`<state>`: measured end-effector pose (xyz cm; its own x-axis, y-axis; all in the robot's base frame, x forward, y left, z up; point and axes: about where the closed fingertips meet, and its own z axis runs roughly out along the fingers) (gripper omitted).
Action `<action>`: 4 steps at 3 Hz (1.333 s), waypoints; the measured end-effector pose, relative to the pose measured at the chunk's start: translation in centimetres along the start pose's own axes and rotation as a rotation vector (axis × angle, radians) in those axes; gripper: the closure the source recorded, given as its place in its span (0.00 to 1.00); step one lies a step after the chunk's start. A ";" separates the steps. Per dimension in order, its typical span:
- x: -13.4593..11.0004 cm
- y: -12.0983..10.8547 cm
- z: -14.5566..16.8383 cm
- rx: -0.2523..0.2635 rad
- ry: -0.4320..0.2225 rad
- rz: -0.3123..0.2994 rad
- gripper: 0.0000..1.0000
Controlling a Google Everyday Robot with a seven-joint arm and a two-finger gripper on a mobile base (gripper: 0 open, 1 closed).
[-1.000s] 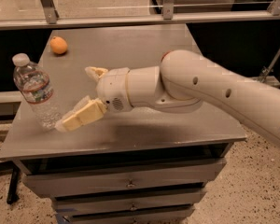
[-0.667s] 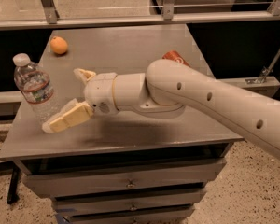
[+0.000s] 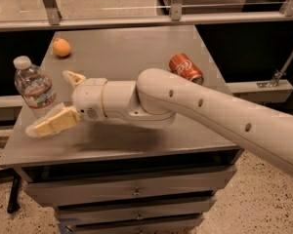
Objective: Move water bottle near orange
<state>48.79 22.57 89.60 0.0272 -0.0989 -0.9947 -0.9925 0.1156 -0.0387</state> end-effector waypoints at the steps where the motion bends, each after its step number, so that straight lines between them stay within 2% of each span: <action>1: -0.3 0.4 1.1 -0.008 -0.024 0.005 0.18; 3: -0.1 0.5 1.5 -0.012 -0.030 0.002 0.65; 4: -0.2 -0.9 0.1 0.019 -0.017 -0.010 0.87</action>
Offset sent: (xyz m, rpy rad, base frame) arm -0.0028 0.0184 -0.0029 0.0447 0.0028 0.0098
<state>49.69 22.58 89.82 0.0394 -0.0830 -0.9958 -0.9898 0.1334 -0.0503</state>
